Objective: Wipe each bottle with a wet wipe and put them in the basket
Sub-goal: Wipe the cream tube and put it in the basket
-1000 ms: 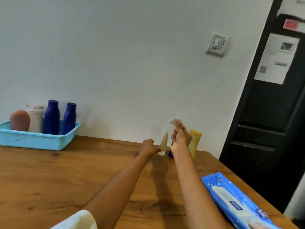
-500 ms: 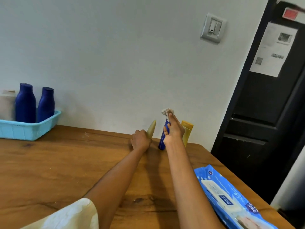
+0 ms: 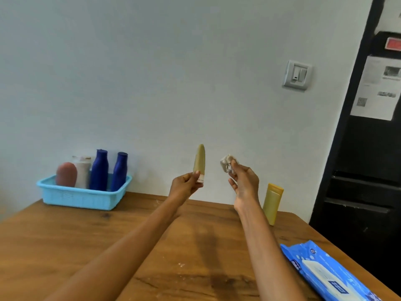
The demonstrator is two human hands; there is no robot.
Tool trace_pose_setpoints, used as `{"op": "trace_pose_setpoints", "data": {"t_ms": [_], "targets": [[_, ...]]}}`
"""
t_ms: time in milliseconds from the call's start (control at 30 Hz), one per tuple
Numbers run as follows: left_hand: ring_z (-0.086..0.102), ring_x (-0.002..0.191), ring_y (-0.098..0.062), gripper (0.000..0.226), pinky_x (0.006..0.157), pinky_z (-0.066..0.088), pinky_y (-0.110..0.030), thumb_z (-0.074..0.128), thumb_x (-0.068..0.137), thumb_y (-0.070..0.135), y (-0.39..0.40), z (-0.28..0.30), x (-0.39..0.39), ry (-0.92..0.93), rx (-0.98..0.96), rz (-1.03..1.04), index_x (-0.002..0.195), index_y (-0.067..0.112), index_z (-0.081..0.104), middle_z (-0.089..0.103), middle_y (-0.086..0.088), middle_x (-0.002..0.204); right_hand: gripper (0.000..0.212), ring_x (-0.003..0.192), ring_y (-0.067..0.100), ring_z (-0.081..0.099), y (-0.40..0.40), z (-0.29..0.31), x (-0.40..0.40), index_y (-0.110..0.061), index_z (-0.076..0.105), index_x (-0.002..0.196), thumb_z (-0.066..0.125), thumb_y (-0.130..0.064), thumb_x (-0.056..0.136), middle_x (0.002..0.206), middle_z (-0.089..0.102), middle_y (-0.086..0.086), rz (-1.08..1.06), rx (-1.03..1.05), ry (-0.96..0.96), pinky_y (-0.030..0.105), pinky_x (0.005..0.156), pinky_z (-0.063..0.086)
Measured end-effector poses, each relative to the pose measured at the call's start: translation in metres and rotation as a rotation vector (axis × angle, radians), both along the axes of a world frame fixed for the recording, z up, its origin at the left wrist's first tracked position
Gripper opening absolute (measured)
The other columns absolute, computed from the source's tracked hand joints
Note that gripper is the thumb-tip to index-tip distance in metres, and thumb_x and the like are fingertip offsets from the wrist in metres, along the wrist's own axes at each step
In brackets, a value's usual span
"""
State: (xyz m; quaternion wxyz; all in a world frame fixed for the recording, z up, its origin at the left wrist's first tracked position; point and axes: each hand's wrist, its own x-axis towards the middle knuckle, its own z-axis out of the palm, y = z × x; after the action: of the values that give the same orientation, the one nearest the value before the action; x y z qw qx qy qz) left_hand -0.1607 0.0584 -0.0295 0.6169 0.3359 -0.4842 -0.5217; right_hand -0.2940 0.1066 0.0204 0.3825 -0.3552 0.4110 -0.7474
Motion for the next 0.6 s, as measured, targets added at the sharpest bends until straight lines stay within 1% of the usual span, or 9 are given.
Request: {"op": "trace_pose_setpoints", "data": {"t_ms": [67, 133, 200, 267, 333, 400, 467, 533, 600], "targets": [[0.061, 0.056, -0.009, 0.027, 0.087, 0.053, -0.026, 0.056, 0.091, 0.021, 0.016, 0.018, 0.014, 0.237, 0.030, -0.153, 0.102, -0.003, 0.060, 0.058, -0.002, 0.055, 0.015, 0.091, 0.014, 0.061, 0.006, 0.009, 0.020, -0.018, 0.057, 0.093, 0.069, -0.018, 0.084, 0.095, 0.066, 0.002, -0.093, -0.100, 0.126, 0.020, 0.073, 0.048], [0.062, 0.057, -0.011, 0.036, 0.094, 0.049, -0.033, 0.060, 0.084, 0.025, 0.031, 0.035, 0.028, 0.338, 0.005, -0.248, 0.104, -0.005, 0.059, 0.059, -0.006, 0.061, 0.024, 0.088, 0.009, 0.062, 0.013, 0.019, 0.042, -0.020, 0.058, 0.106, 0.068, -0.019, 0.084, 0.095, 0.067, -0.002, -0.183, -0.219, 0.323, 0.010, 0.069, 0.047], [0.066, 0.071, -0.017, 0.042, 0.095, 0.048, -0.038, 0.061, 0.077, 0.029, 0.047, 0.050, 0.040, 0.369, -0.020, -0.327, 0.104, -0.003, 0.061, 0.066, -0.011, 0.079, 0.021, 0.087, 0.005, 0.063, 0.020, 0.029, 0.064, -0.019, 0.064, 0.106, 0.067, -0.021, 0.085, 0.093, 0.068, -0.007, -0.235, -0.316, 0.476, 0.004, 0.068, 0.046], [0.068, 0.086, -0.023, 0.037, 0.090, 0.053, -0.038, 0.057, 0.083, 0.029, 0.059, 0.060, 0.053, 0.386, -0.036, -0.380, 0.105, 0.001, 0.062, 0.069, -0.015, 0.095, 0.019, 0.088, 0.003, 0.063, 0.029, 0.038, 0.085, -0.018, 0.069, 0.103, 0.066, -0.025, 0.085, 0.094, 0.070, -0.007, -0.242, -0.371, 0.539, 0.005, 0.071, 0.047], [0.070, 0.087, -0.023, 0.033, 0.083, 0.057, -0.033, 0.053, 0.088, 0.027, 0.069, 0.068, 0.064, 0.415, -0.055, -0.395, 0.107, 0.002, 0.062, 0.070, -0.017, 0.098, 0.022, 0.089, 0.005, 0.063, 0.039, 0.039, 0.101, -0.021, 0.071, 0.102, 0.066, -0.032, 0.084, 0.095, 0.070, -0.007, -0.268, -0.411, 0.616, 0.013, 0.073, 0.051], [0.071, 0.084, -0.022, 0.036, 0.079, 0.058, -0.029, 0.056, 0.082, 0.026, 0.074, 0.073, 0.078, 0.443, -0.083, -0.379, 0.106, -0.001, 0.061, 0.070, -0.018, 0.095, 0.022, 0.087, 0.006, 0.059, 0.047, 0.035, 0.110, -0.027, 0.071, 0.101, 0.067, -0.037, 0.083, 0.091, 0.066, -0.010, -0.327, -0.440, 0.760, 0.019, 0.068, 0.051], [0.070, 0.087, -0.023, 0.040, 0.082, 0.057, -0.029, 0.059, 0.078, 0.025, 0.077, 0.075, 0.087, 0.461, -0.073, -0.373, 0.108, -0.003, 0.061, 0.069, -0.020, 0.097, 0.020, 0.085, 0.006, 0.055, 0.052, 0.032, 0.112, -0.029, 0.071, 0.100, 0.068, -0.036, 0.082, 0.085, 0.060, -0.015, -0.376, -0.458, 0.872, 0.018, 0.063, 0.046], [0.066, 0.096, -0.026, 0.046, 0.088, 0.054, -0.032, 0.059, 0.078, 0.025, 0.081, 0.074, 0.094, 0.469, -0.036, -0.381, 0.114, -0.004, 0.058, 0.065, -0.023, 0.107, 0.019, 0.087, 0.007, 0.052, 0.053, 0.038, 0.113, -0.025, 0.072, 0.100, 0.069, -0.032, 0.082, 0.079, 0.051, -0.023, -0.403, -0.470, 0.904, 0.015, 0.061, 0.041], [0.063, 0.099, -0.028, 0.045, 0.089, 0.053, -0.034, 0.059, 0.080, 0.025, 0.085, 0.074, 0.096, 0.485, -0.007, -0.384, 0.115, -0.004, 0.057, 0.063, -0.023, 0.107, 0.019, 0.091, 0.008, 0.050, 0.050, 0.048, 0.119, -0.023, 0.072, 0.100, 0.069, -0.030, 0.082, 0.080, 0.049, -0.023, -0.433, -0.464, 0.912, 0.011, 0.061, 0.036]]}}
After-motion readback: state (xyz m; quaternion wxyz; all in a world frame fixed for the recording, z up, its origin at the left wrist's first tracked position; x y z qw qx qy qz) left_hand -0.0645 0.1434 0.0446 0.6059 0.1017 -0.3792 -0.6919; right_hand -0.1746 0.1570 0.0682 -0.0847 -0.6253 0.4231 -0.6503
